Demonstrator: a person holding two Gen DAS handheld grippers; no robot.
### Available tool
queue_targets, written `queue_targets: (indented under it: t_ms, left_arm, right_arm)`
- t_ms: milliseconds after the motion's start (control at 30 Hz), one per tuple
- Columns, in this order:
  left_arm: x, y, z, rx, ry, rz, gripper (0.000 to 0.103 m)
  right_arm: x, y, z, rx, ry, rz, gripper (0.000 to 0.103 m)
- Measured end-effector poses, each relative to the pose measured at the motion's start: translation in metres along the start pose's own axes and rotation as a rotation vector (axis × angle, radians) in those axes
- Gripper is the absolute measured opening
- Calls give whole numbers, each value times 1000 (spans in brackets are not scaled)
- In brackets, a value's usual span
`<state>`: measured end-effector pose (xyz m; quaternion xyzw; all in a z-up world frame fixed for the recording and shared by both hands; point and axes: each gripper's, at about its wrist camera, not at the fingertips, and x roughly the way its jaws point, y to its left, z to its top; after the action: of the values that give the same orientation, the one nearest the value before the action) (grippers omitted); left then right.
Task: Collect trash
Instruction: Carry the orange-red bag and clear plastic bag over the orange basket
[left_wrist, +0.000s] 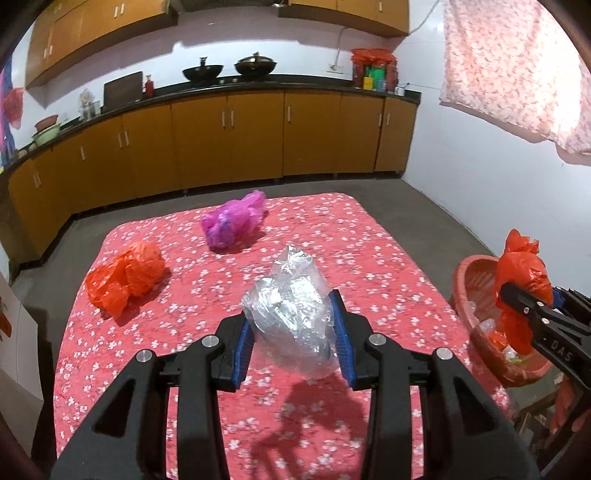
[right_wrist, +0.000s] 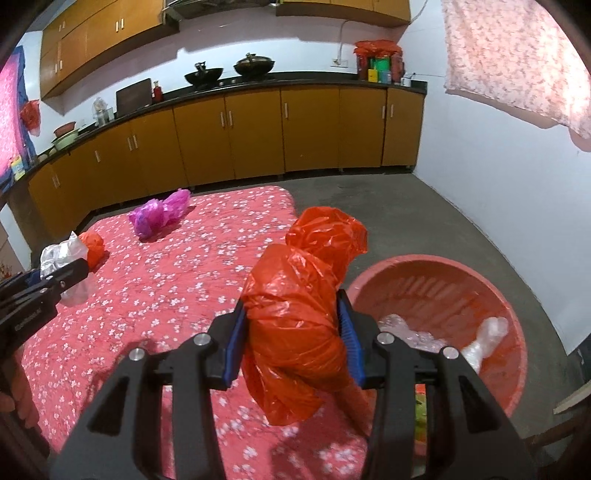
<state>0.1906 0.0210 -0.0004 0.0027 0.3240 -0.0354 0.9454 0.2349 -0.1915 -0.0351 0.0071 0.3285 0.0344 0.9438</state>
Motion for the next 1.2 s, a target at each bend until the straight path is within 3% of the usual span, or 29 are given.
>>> queue_targets:
  t_ms: [733, 1200]
  left_arm:
    - [5, -88, -4, 108, 30, -123, 39]
    - [13, -126, -9, 166, 42, -181, 39]
  right_arm:
    - [-26, -86, -25, 122, 1, -157, 44]
    - [-23, -120, -34, 185, 12, -215, 44]
